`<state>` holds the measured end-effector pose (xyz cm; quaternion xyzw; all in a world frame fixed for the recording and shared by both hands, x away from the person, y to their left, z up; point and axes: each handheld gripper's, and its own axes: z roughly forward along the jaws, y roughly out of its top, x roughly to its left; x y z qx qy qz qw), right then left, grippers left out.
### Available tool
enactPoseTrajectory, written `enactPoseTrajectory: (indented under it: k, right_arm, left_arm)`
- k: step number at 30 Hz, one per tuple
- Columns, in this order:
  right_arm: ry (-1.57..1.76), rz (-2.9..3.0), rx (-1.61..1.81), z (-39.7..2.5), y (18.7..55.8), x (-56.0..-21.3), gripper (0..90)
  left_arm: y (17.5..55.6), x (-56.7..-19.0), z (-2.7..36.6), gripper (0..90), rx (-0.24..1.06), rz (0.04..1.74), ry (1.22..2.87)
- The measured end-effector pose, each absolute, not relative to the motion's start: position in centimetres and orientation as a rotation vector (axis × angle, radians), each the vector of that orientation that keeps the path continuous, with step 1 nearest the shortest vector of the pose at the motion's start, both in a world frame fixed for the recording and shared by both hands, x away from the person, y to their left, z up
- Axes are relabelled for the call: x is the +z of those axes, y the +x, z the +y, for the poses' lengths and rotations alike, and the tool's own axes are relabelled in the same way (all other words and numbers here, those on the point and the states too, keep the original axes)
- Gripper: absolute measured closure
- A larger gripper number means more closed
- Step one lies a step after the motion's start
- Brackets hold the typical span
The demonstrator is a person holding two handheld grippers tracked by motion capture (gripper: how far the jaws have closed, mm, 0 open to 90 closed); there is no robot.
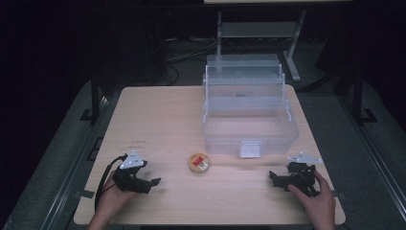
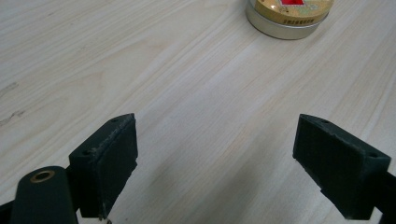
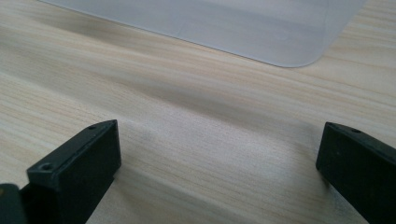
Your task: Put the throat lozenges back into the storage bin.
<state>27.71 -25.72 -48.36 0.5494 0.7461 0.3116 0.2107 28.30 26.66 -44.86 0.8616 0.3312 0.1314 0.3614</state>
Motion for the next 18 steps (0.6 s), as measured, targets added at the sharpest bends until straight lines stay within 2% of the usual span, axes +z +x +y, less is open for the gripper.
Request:
enactPoseTrajectory:
  k: [18]
  right_arm:
    - [1.528, 2.073, 0.866, -25.7, 27.7, -48.4, 0.0]
  left_arm:
    - [29.4, -43.9, 24.8, 13.5, 0.321, 0.813, 2.234]
